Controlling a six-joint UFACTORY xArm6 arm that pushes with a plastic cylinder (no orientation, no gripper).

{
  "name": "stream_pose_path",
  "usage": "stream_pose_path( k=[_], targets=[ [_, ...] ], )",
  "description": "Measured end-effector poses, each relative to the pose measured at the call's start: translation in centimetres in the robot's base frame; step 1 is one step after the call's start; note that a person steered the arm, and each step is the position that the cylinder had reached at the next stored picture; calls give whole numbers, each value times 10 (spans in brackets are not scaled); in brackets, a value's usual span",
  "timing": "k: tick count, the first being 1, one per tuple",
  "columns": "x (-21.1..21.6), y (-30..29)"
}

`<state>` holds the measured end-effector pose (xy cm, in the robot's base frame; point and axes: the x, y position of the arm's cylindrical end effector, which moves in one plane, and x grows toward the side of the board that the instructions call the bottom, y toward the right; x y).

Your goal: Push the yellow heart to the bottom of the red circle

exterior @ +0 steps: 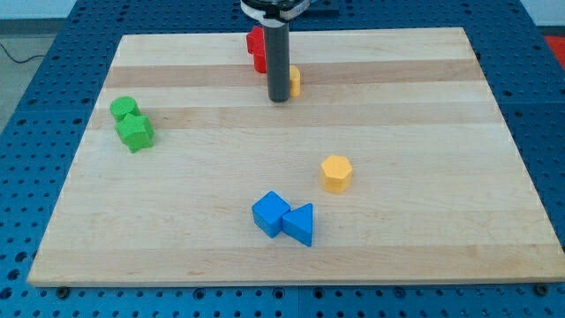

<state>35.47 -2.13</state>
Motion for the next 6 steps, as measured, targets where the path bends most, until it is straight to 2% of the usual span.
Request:
stream_pose_path(
  k=[1,2,4,6],
  targets=[
    [19,27],
    [18,53],
    [-24,37],
    [-24,7]
  ],
)
